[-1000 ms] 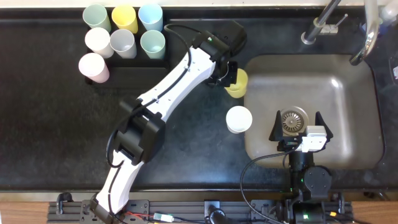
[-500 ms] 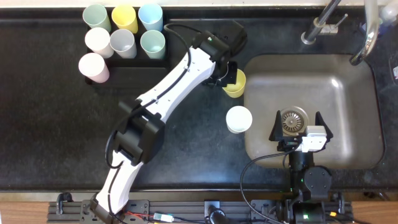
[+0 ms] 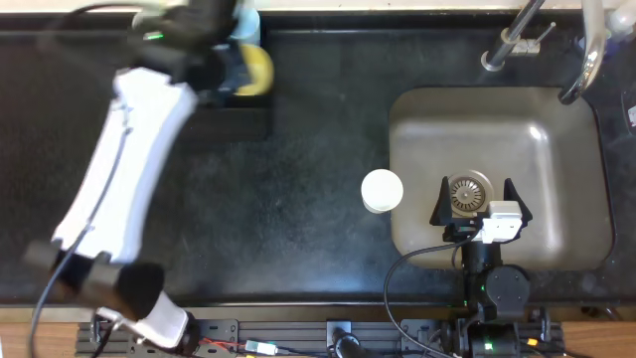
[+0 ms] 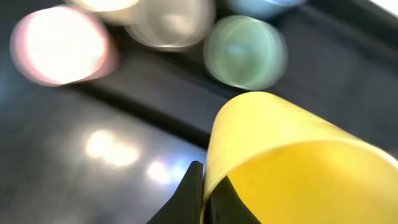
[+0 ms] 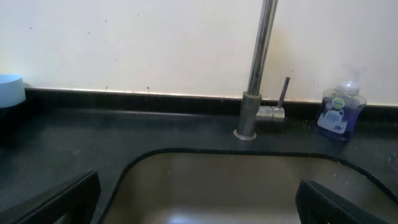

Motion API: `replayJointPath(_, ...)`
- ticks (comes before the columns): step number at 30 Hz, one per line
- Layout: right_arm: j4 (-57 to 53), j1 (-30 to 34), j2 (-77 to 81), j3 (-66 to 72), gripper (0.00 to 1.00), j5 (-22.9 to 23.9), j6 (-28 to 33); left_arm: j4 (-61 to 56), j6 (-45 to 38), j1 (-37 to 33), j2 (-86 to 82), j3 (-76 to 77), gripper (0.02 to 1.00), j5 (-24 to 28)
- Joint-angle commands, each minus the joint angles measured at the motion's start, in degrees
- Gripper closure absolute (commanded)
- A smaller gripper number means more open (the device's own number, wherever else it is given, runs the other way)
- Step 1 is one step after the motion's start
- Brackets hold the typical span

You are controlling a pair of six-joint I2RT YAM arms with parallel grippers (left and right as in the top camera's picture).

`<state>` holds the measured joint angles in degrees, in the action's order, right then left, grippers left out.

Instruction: Store Cups

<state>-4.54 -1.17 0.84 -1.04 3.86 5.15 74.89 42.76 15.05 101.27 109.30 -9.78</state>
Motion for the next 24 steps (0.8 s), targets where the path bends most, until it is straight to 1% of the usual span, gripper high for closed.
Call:
replayJointPath(1,0.39,0.02,-0.63,0.76,0.003,0.22,0.02,1.86,23.74,-3.06,-3.5,-6.82,0.985,-4.55)
replayJointPath(2,0.42,0.02,-0.63,0.76,0.005,0.22,0.02,2.21,28.5,-3.72,-4.28,-8.31,0.982,-4.55)
replayJointPath(5,0.39,0.02,-0.63,0.76,0.003,0.22,0.02,2.34,39.06,-5.16,-5.57,-11.82,0.985,-4.5)
replayJointPath(7,0.42,0.02,-0.63,0.76,0.003,0.22,0.02,2.38,41.86,-6.12,-5.57,-12.72,0.985,-4.42)
replayJointPath(11,0.42,0.02,-0.63,0.76,0.003,0.22,0.02,2.4,42.64,-8.37,-4.46,-12.92,0.982,-3.78)
replayJointPath(15,0.42,0.02,-0.63,0.76,0.003,0.22,0.02,2.4,42.64,-10.51,-2.43,-12.92,0.985,-1.6)
replayJointPath(24,0.39,0.02,-0.63,0.76,0.005,0.22,0.02,-1.18,42.66,-11.56,2.51,-12.92,0.985,1.9)
